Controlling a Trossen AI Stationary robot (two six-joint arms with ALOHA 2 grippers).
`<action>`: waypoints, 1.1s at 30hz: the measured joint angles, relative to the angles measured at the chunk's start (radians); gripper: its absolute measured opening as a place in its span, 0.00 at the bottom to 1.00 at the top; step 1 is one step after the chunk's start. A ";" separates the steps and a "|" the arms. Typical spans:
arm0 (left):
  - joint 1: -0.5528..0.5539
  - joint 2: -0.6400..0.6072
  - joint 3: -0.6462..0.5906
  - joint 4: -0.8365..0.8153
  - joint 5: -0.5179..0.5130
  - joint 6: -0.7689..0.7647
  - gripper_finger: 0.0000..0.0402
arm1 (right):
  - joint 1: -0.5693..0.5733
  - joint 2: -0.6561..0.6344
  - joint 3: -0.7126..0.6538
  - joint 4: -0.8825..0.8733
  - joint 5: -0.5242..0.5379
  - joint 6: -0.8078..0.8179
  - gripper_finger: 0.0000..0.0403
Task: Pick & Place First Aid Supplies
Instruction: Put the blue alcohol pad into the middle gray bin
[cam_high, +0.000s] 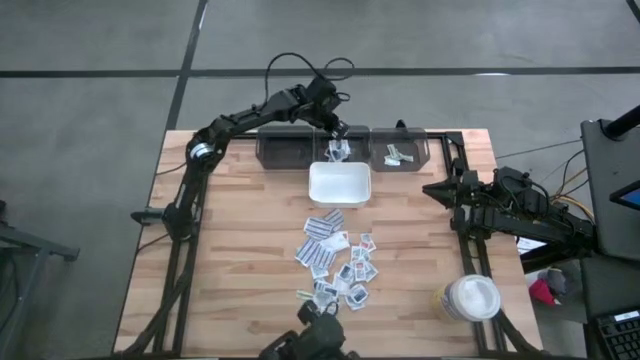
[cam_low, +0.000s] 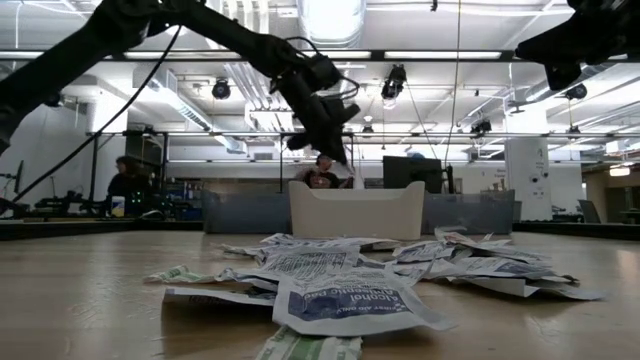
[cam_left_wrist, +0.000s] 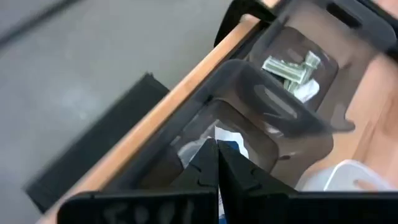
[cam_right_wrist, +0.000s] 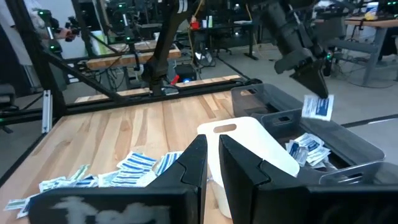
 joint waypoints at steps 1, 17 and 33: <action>0.000 0.008 0.000 0.003 0.000 -0.041 0.00 | 0.000 0.000 0.000 0.000 0.001 0.000 0.10; -0.026 0.084 -0.022 0.010 -0.121 -0.332 0.00 | 0.000 0.000 0.000 0.000 0.020 -0.007 0.10; -0.043 0.085 -0.120 0.012 -0.134 -0.381 0.01 | 0.000 0.000 0.000 0.000 0.020 -0.003 0.09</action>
